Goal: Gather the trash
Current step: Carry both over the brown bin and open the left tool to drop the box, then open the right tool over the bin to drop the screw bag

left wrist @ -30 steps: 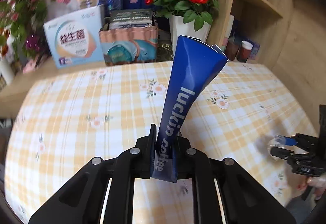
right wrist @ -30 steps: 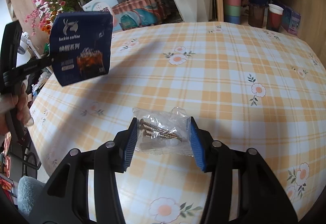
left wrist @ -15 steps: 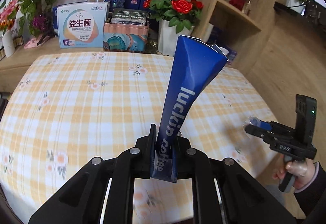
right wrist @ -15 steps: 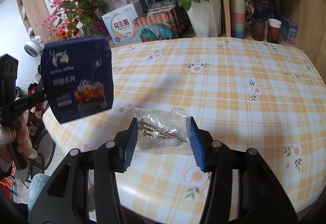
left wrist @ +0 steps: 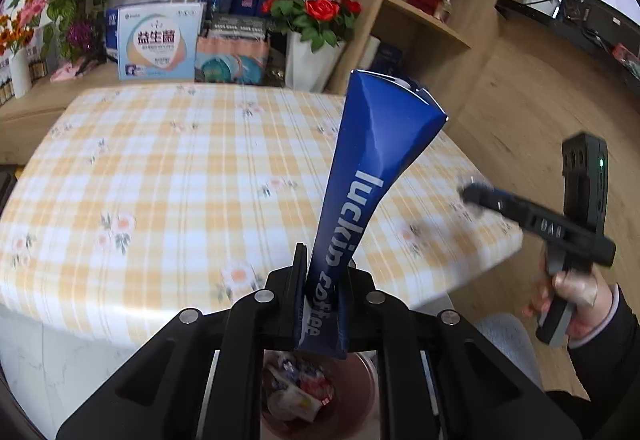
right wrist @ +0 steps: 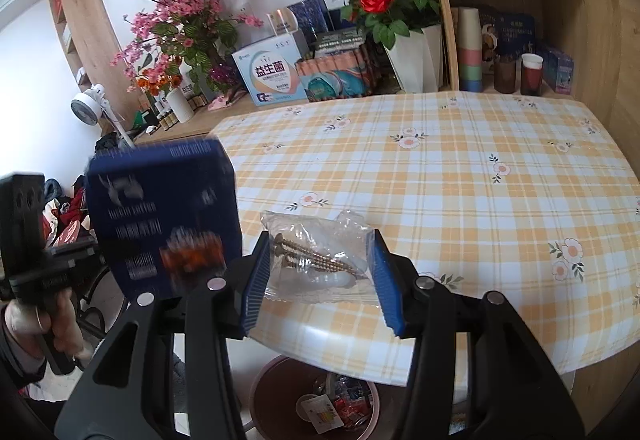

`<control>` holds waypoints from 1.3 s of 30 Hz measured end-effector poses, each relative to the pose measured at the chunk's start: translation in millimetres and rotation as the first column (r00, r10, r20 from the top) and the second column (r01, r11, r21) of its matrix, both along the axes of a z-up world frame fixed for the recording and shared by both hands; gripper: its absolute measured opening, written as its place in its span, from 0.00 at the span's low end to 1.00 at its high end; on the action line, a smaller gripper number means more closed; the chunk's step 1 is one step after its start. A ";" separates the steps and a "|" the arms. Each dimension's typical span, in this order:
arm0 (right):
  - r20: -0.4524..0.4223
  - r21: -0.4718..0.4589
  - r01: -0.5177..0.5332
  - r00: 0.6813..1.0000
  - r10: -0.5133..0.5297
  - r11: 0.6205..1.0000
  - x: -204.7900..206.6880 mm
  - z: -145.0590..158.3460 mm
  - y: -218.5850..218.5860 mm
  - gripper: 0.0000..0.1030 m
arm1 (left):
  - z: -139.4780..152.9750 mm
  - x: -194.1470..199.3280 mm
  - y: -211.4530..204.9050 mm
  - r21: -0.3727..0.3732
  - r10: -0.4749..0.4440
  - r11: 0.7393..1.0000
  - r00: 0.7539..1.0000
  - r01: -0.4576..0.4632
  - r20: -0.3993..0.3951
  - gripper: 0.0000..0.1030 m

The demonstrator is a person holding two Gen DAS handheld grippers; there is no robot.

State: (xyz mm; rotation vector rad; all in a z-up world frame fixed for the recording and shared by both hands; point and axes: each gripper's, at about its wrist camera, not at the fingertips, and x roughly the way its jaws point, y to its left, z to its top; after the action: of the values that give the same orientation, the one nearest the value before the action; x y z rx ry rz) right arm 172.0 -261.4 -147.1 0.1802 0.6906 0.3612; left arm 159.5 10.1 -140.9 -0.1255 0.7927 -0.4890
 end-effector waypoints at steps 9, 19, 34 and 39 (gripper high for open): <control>0.036 0.014 -0.018 0.999 0.018 1.000 -37.4 9.8 9.9 0.48 | -22.4 -60.8 -12.0 0.055 -0.078 0.995 0.995 0.082 -0.061 0.13; 0.023 0.016 -0.009 1.000 0.009 1.000 -53.1 3.1 8.4 0.48 | -56.0 -78.6 -26.8 0.052 -0.118 0.991 0.983 0.127 -0.141 0.14; -0.012 0.004 -0.026 1.000 0.026 1.000 -70.4 -15.6 13.5 0.48 | -29.2 -82.5 -6.9 0.055 0.096 0.994 0.995 -0.097 0.021 0.93; -0.042 -0.030 -0.058 0.998 0.057 0.998 -78.7 -27.6 27.2 0.48 | 0.9 -88.7 8.9 0.070 0.212 0.973 0.970 -0.221 0.117 0.94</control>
State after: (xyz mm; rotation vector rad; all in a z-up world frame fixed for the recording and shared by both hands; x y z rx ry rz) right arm 93.3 -234.2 -174.7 0.1390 0.7425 0.4023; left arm 70.8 18.9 -140.0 -0.1063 0.6821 -0.2537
